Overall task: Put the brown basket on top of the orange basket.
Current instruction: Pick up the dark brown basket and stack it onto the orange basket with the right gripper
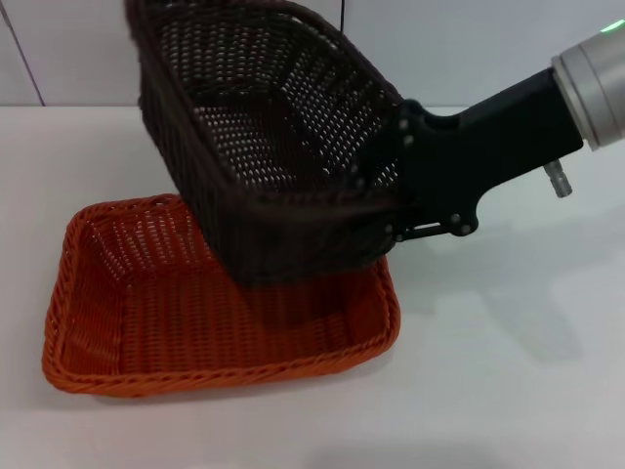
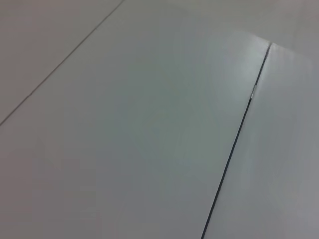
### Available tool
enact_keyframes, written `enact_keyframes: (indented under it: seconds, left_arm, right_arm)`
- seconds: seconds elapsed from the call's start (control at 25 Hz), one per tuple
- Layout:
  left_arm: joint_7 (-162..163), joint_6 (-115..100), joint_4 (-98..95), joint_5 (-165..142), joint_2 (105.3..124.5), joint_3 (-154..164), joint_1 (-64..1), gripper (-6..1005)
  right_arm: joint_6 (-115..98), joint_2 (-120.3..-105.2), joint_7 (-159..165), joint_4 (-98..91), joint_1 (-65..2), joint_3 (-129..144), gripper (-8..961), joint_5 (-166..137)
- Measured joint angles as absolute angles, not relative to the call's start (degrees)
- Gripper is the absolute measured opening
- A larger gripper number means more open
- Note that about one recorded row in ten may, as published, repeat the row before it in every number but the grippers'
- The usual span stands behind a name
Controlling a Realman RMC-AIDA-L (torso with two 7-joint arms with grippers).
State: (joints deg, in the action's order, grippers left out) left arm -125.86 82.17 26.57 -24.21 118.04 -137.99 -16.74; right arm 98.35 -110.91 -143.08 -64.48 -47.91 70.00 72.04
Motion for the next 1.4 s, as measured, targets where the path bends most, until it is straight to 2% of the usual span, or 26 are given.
enact_keyframes:
  seconds: [0.4, 0.6, 0.68, 0.72, 0.96, 1.2, 1.4]
  left_arm:
    - [-125.7, 82.3, 25.9, -23.4, 118.09, -138.0, -17.7, 513]
    - [-125.7, 82.9, 25.2, -22.9, 118.23, -138.0, -17.3, 513]
    - [-125.6, 83.3, 25.1, -22.6, 118.36, -138.0, -16.9, 513]
    - [-125.6, 83.6, 24.9, -22.5, 118.38, -138.0, -16.8, 513]
    - [-125.6, 85.9, 23.2, -21.1, 118.39, -138.0, -16.4, 512]
    - [-126.1, 86.1, 21.9, -20.8, 118.34, -138.0, -16.4, 513]
    - [-126.4, 86.1, 21.7, -20.6, 118.3, -138.0, -16.6, 513]
  right_arm:
    - [100.3, -110.91, -152.3, -62.2, -54.8, 73.5, 276, 63.9]
    - [100.3, -112.2, -157.3, -64.4, -54.8, 75.6, 275, 61.2]
    - [100.0, -113.52, -159.0, -66.4, -54.3, 76.3, 274, 58.6]
    - [100.0, -113.52, -159.0, -66.4, -54.3, 76.3, 274, 58.6]
    - [99.7, -115.92, -159.3, -71.8, -51.8, 76.0, 266, 53.0]
    - [98.3, -116.68, -159.3, -76.7, -48.9, 73.7, 256, 51.7]
    - [96.8, -117.19, -159.6, -80.7, -46.9, 73.0, 362, 51.5]
